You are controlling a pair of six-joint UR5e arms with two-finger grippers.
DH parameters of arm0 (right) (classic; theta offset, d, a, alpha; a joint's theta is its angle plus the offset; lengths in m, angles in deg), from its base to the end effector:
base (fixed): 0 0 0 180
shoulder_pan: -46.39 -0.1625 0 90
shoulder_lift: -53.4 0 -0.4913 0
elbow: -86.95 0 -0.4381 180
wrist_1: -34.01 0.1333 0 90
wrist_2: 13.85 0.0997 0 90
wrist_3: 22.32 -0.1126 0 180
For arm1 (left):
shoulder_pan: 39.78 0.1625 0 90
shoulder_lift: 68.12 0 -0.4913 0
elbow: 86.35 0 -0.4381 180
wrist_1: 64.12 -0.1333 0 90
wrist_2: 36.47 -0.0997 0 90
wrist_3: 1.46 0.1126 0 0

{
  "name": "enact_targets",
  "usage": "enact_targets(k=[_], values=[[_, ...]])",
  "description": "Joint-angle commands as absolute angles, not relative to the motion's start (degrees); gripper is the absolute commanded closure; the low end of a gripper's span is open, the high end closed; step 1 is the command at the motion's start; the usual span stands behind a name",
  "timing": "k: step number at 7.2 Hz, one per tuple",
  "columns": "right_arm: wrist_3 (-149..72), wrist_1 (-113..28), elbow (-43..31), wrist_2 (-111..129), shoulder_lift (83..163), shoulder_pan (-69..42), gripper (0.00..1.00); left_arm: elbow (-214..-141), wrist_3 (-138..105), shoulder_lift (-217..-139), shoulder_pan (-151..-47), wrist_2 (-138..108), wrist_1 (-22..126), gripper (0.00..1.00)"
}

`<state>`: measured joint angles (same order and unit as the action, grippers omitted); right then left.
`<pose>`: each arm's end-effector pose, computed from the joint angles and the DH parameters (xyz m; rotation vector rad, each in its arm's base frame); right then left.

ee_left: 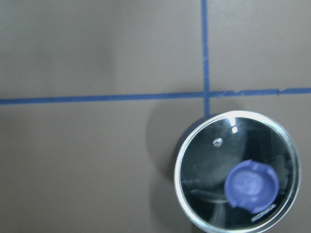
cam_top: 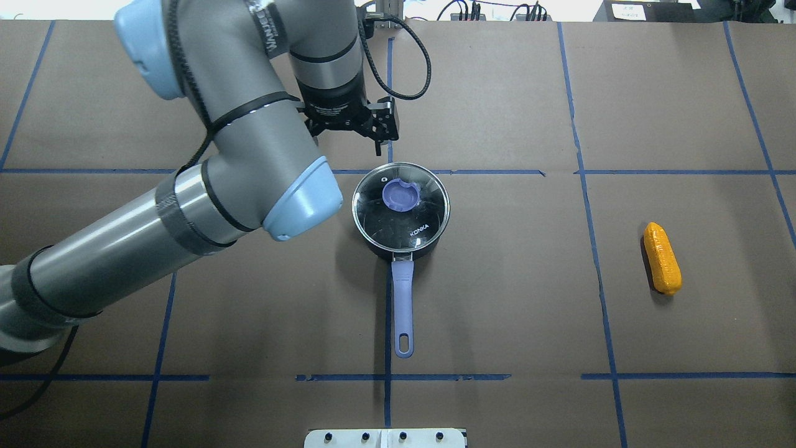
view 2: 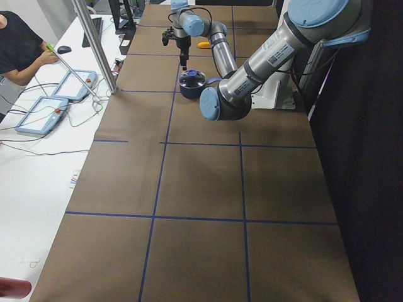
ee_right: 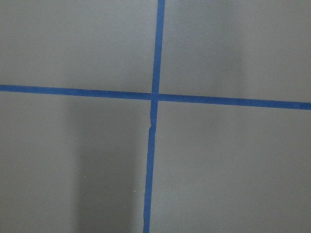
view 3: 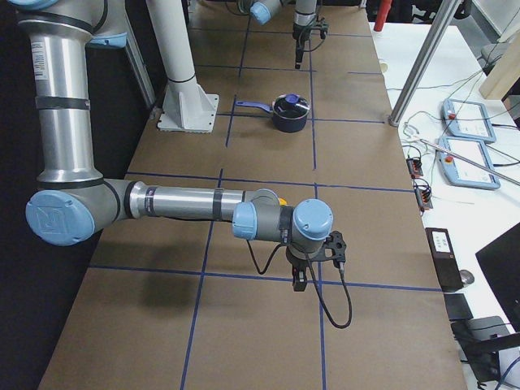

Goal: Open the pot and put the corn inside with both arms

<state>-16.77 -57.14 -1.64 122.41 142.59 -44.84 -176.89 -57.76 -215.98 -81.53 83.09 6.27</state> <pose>0.0636 -0.5411 0.7392 0.0189 -0.8077 -0.0589 0.5336 -0.5805 0.0646 0.0126 0.8257 0.0422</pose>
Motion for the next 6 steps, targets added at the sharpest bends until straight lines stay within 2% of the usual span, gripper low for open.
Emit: enact_targets(k=[1, 3, 6], values=[[-16.9, -56.7, -1.1, 122.5, 142.6, -44.8, 0.00, -173.4, -58.7, -217.9, -79.5, 81.7, 8.4, 0.00], [-16.9, -56.5, -0.9, 122.6, 142.5, -44.8, 0.00, -168.4, -60.6, -217.8, -78.6, 81.6, 16.2, 0.00], [-16.9, -56.5, -0.9, 122.8, 142.4, -44.8, 0.00, -167.8, -60.9, -217.9, -77.7, 81.6, 16.6, 0.00]])
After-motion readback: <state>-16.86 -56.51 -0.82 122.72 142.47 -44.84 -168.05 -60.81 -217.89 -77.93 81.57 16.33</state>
